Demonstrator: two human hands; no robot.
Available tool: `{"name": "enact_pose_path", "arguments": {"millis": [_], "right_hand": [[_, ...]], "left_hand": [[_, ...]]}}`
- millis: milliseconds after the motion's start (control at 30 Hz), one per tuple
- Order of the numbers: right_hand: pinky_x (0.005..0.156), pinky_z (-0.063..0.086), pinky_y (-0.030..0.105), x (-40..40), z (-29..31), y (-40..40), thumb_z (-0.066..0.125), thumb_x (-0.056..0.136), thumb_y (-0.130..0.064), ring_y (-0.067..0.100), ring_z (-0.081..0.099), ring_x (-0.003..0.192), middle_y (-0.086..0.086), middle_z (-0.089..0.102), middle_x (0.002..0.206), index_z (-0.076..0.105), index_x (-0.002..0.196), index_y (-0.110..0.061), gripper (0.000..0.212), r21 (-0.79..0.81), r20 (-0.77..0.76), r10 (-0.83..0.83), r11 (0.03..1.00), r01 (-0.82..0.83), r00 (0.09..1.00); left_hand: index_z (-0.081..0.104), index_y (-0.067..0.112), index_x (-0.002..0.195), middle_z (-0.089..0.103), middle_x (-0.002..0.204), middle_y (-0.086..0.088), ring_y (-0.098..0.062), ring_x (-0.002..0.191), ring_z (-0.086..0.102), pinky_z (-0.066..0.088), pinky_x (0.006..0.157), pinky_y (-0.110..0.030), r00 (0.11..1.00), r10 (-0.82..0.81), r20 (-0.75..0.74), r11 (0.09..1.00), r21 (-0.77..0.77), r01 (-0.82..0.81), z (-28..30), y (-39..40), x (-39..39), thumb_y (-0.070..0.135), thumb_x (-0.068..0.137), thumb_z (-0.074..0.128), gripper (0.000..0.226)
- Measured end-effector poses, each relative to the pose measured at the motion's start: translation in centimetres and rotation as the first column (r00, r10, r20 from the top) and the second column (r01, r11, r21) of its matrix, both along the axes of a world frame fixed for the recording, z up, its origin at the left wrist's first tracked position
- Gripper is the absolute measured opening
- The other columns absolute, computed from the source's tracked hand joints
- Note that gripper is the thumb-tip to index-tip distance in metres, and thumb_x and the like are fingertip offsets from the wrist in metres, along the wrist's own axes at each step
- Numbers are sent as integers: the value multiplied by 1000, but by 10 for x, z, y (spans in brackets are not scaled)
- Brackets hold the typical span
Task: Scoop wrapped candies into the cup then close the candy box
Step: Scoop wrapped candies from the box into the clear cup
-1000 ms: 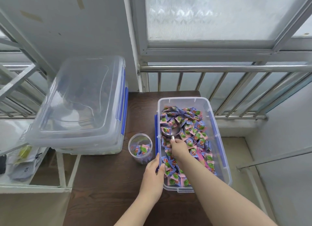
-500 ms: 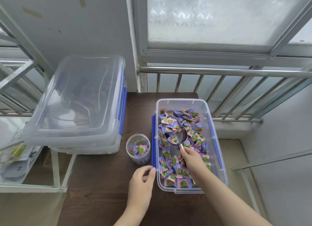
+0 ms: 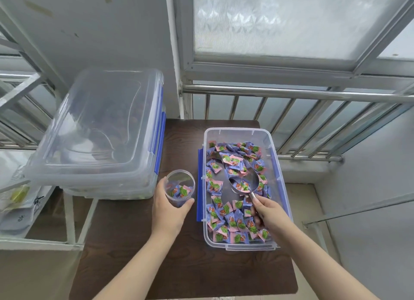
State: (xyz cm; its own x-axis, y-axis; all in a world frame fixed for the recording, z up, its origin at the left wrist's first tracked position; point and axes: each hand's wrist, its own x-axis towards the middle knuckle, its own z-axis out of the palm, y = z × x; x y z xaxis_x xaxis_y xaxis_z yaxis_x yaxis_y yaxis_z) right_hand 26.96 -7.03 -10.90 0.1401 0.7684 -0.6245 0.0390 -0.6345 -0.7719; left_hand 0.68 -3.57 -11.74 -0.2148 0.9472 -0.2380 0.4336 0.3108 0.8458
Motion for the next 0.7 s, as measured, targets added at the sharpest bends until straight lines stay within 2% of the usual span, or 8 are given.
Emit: {"name": "enact_pose_path", "arguments": {"millis": [133,233,333,433,567,700], "right_hand": [[43,35,27,4,3,-8,44,103,-21,14,40,42,1,48,54,56,76,-7,33,28,119,54,998,-58,991],[41,32,25,7,5,-9,45,103,-23,11,38,37,-2,48,51,59,73,-13,35,0,186,67,998,-68,980],[41,31,23,9,6,-9,45,103,-21,8,39,38,2,49,61,65,90,-8,27,-7,144,80,997,-80,986],[43,32,22,9,6,-10,45,103,-20,8,39,42,3,49,64,62,104,3,29,5,144,103,994,-105,984],[48,32,25,9,10,-11,45,103,-20,10,39,45,4,48,64,57,111,9,33,32,150,155,986,-162,976],[49,32,26,6,22,-9,45,103,-21,11,38,48,1,47,61,57,113,9,34,69,124,222,970,-231,967]], "left_hand": [[40,23,145,50,142,4,-3,120,43,42,94,-21,1000,-12,17,1000,12,12,3,0,-1,21,73,89,87],[39,25,145,50,142,5,-2,120,43,43,93,-23,1000,-21,16,1000,12,21,4,0,-1,23,73,89,88],[40,26,144,51,140,6,-3,120,44,43,93,-22,999,-28,19,999,20,27,5,0,-2,22,73,89,87],[41,26,144,51,140,8,-4,121,45,43,92,-22,999,-32,13,999,26,32,4,0,-2,23,73,89,87],[41,27,143,52,138,9,-3,121,47,41,90,-18,999,-45,4,998,41,45,5,0,-2,23,72,90,86],[39,27,147,51,142,10,-8,129,48,44,98,-23,997,-69,-23,997,38,70,3,1,-2,26,71,90,91]]}}
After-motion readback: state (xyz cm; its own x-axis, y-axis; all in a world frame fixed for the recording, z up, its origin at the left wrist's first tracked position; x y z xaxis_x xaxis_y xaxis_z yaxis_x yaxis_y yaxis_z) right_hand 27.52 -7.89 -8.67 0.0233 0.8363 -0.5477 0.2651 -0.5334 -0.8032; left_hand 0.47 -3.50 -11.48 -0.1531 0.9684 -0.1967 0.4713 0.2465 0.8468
